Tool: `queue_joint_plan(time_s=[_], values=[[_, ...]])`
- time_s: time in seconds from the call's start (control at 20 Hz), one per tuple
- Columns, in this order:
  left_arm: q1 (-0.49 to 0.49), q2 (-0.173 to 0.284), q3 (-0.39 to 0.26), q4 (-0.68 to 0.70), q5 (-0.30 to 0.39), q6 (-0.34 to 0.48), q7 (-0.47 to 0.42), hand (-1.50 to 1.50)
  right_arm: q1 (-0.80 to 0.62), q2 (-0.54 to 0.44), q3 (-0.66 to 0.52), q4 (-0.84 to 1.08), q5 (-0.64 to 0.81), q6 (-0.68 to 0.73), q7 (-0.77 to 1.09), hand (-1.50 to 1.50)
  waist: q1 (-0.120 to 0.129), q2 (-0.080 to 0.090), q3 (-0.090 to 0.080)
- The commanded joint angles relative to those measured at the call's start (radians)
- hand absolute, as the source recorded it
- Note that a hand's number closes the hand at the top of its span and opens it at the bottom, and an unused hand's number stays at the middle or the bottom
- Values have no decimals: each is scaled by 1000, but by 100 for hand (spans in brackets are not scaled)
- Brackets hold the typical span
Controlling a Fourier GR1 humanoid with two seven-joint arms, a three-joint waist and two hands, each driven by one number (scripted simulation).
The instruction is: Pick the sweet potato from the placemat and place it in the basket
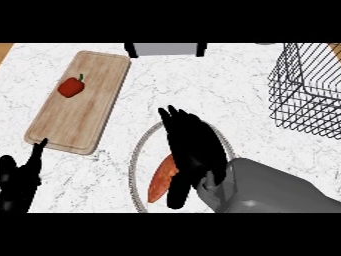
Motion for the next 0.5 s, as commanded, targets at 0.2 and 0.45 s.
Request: queue_joint_plan(time_s=[0.2, 0.45], values=[[25, -66, -47, 22, 28, -47, 36, 0, 80, 67, 54, 5, 120, -30, 188, -150, 1, 8, -20], [-14, -73, -52, 58, 1, -60, 26, 0, 106, 119, 26, 79, 185, -55, 117, -150, 6, 13, -20]])
